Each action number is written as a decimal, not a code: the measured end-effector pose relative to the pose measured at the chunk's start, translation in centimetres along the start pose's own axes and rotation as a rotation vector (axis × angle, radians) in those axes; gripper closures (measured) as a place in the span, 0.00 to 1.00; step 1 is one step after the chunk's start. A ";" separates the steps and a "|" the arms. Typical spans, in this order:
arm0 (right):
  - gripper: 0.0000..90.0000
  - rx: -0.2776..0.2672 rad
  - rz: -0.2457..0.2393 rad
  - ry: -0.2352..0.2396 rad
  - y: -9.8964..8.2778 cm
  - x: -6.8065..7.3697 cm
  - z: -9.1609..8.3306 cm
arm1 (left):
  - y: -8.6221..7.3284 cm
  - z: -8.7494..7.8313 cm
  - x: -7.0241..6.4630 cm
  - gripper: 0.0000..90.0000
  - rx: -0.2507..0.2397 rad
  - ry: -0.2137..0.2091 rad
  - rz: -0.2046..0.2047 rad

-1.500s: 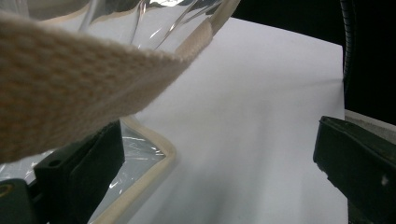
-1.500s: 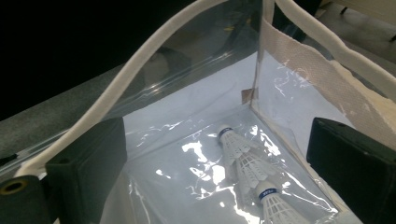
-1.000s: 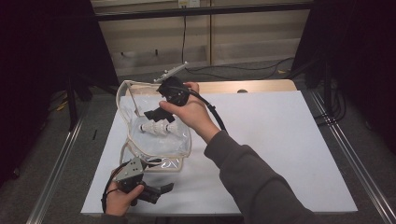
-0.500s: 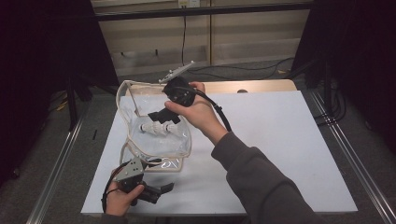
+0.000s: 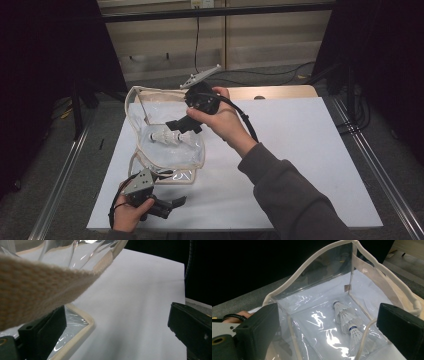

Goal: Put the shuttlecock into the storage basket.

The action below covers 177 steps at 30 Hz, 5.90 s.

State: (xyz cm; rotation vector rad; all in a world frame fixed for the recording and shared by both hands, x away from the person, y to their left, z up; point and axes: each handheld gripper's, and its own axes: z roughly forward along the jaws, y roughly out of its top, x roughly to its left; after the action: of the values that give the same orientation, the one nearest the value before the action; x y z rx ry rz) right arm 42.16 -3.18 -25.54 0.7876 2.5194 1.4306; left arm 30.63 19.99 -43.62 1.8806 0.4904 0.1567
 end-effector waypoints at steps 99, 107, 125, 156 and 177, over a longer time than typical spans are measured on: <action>0.04 -0.120 0.111 -0.020 -17.7 -4.7 -9.8 | 0.0 0.0 -0.2 0.02 0.011 0.014 0.006; 0.04 -0.119 0.124 -0.032 -19.0 -4.9 -10.2 | 0.0 0.0 -0.2 0.02 0.014 0.013 0.008; 0.04 -0.123 0.118 -0.060 -21.2 -5.1 -11.5 | 0.0 0.0 -0.2 0.02 0.016 0.014 0.009; 0.04 -0.109 0.129 -0.082 -24.5 -5.6 -12.5 | 0.0 -0.1 -0.2 0.02 0.018 0.017 0.010; 0.04 -0.096 0.141 -0.097 -26.5 -5.6 -12.9 | 0.0 -0.1 -0.2 0.02 0.018 0.018 0.011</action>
State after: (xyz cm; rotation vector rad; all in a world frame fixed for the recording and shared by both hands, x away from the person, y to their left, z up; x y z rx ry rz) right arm 32.40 -26.72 -41.45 1.0090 2.3462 1.5037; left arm 30.42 19.97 -43.57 1.9015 0.4955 0.1768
